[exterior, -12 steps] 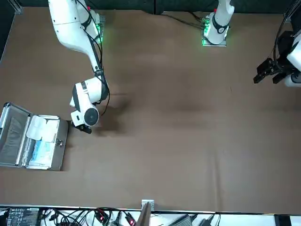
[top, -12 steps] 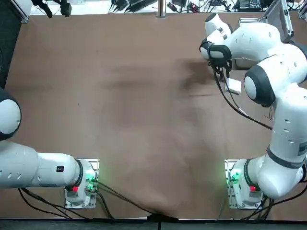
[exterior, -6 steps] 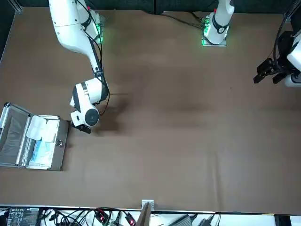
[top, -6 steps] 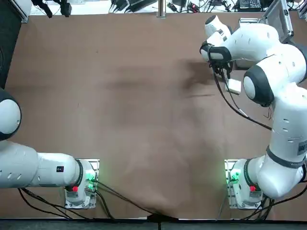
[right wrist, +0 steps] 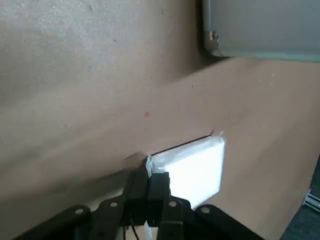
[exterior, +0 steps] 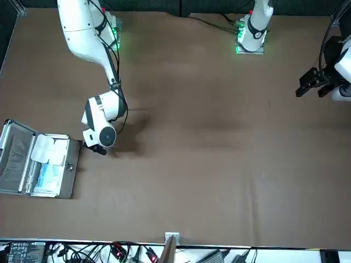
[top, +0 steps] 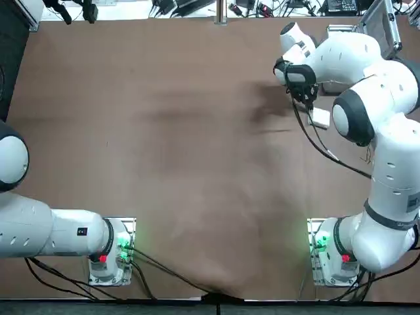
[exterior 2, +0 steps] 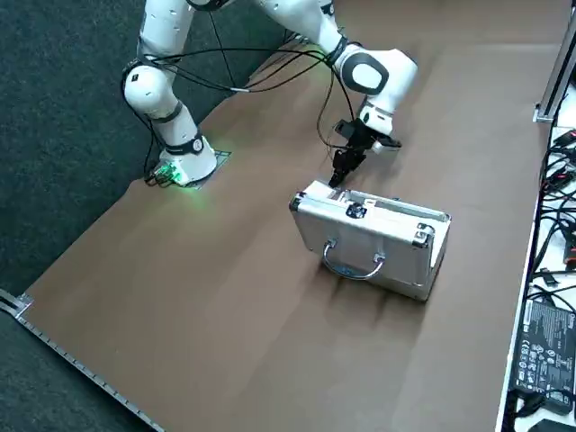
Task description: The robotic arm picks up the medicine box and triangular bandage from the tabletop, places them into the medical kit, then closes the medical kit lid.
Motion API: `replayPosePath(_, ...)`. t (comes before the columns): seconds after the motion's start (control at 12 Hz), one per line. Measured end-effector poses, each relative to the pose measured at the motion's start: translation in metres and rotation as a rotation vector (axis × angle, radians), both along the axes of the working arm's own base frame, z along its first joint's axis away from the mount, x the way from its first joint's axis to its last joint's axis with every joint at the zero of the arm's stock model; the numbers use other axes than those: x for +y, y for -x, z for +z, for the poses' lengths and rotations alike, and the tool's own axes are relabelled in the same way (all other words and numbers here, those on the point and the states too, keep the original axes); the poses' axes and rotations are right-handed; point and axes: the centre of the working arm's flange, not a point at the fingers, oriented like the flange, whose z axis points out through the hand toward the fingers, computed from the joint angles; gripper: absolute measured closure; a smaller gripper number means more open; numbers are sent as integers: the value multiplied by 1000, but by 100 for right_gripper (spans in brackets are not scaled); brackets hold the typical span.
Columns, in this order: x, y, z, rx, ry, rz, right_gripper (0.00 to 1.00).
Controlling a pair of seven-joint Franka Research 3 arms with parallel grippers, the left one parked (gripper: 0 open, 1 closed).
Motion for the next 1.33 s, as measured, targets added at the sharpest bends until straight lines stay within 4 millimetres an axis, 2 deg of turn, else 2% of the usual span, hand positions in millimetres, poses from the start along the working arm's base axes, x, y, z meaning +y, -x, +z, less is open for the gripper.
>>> replayPosePath(0.17, 4, -3, 8, -17, -8, 3, 99)
replayPosePath(0.33, 11, -13, 38, -60, -28, 5, 99)
replayPosePath(0.58, 15, -32, 125, -156, -70, -15, 99)
replayPosePath(0.75, 9, -41, 186, -204, -105, -13, 99)
replayPosePath(0.92, -7, -51, 236, -246, -135, -11, 99)
replayPosePath(1.08, -31, -65, 276, -290, -158, -7, 99)
replayPosePath(1.33, -80, -85, 318, -350, -178, -3, 99)
